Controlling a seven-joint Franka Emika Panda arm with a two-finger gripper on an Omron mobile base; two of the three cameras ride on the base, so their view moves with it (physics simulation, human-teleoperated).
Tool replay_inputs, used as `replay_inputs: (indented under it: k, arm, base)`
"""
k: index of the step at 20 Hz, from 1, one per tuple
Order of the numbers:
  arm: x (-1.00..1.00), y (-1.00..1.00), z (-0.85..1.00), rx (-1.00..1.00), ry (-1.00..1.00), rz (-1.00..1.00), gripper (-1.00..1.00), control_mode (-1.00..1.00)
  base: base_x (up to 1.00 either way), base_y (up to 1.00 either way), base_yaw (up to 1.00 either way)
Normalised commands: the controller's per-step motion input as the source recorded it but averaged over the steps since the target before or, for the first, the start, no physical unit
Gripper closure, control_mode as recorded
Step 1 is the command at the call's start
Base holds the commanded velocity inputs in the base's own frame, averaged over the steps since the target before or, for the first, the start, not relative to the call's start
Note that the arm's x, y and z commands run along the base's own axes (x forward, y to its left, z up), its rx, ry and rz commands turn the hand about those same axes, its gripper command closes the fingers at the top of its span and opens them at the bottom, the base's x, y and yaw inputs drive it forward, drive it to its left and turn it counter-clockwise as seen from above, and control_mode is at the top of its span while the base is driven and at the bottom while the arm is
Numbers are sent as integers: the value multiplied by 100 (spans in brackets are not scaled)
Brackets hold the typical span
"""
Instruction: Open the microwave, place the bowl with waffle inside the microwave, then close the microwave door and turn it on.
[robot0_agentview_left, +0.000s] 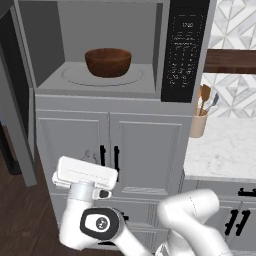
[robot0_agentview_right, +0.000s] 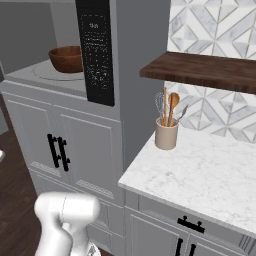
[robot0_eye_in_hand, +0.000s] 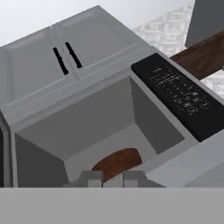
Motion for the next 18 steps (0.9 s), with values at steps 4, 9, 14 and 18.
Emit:
replay_inputs:
  k: [4,9,14,18]
  arm:
    - [0,56,0,-4,-17,-1,100,-100]
    - [-1,62,0,-8,-18,0,100,-100]
    - [0,72,0,-14,-8,-2,100,-100]
    - [0,67,0,-13,-2,-1,100,-100]
  base:
    - [0,0,0]
    - [0,0,0]
    - [0,0,0]
    - [0,0,0]
